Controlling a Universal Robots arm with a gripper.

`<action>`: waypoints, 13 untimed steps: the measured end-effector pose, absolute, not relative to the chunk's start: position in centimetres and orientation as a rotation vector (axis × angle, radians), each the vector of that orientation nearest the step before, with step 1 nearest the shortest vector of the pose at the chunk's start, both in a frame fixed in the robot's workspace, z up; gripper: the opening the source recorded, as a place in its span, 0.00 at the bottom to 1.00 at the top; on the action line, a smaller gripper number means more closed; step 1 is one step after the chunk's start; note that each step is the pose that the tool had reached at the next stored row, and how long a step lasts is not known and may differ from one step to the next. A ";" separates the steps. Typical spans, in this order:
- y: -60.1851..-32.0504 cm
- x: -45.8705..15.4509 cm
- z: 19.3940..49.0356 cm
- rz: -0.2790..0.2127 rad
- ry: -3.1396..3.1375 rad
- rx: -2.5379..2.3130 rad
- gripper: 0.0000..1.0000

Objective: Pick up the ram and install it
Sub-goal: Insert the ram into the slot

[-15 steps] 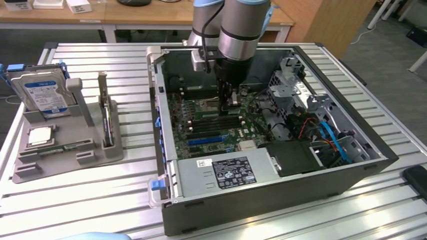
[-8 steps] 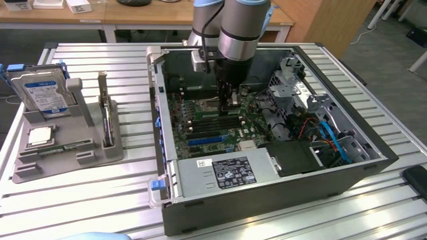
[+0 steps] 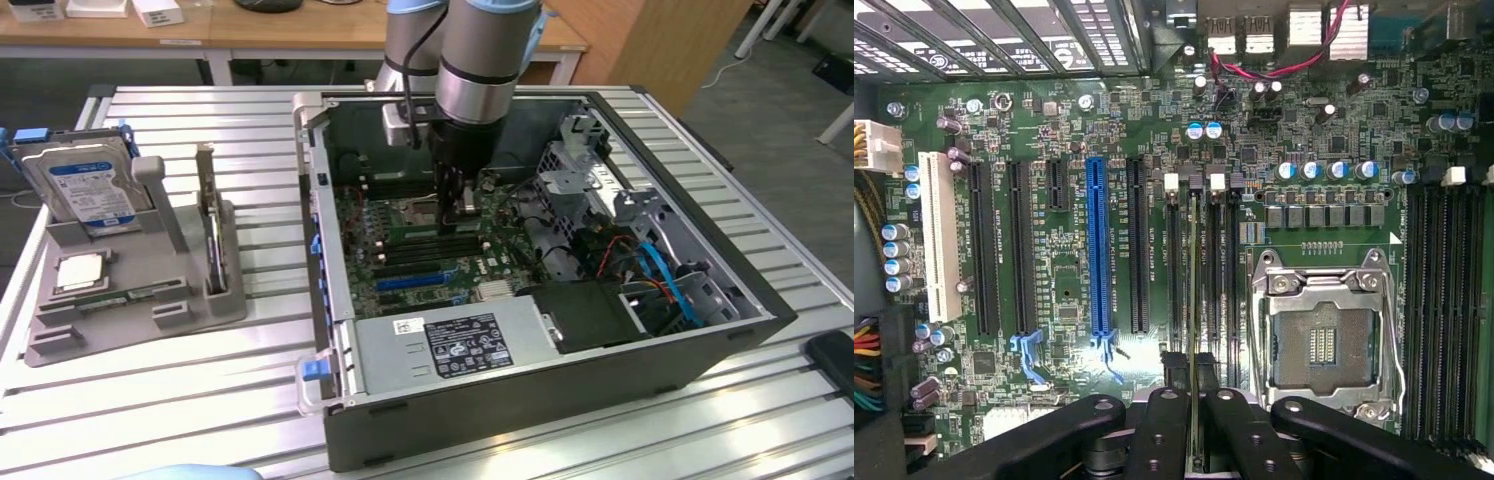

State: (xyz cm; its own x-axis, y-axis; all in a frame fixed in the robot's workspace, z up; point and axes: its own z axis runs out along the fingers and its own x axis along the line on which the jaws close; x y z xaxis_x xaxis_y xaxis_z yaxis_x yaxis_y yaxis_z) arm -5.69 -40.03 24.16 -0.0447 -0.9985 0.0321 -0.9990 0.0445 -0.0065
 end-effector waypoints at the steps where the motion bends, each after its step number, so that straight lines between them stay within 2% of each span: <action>1: -40.0 -5.7 24.1 0.042 -2.257 2.158 0.13; 11: -40.2 -5.9 23.6 0.042 -2.256 2.159 0.13; 13: -41.3 -5.9 22.6 0.042 -2.230 2.186 0.13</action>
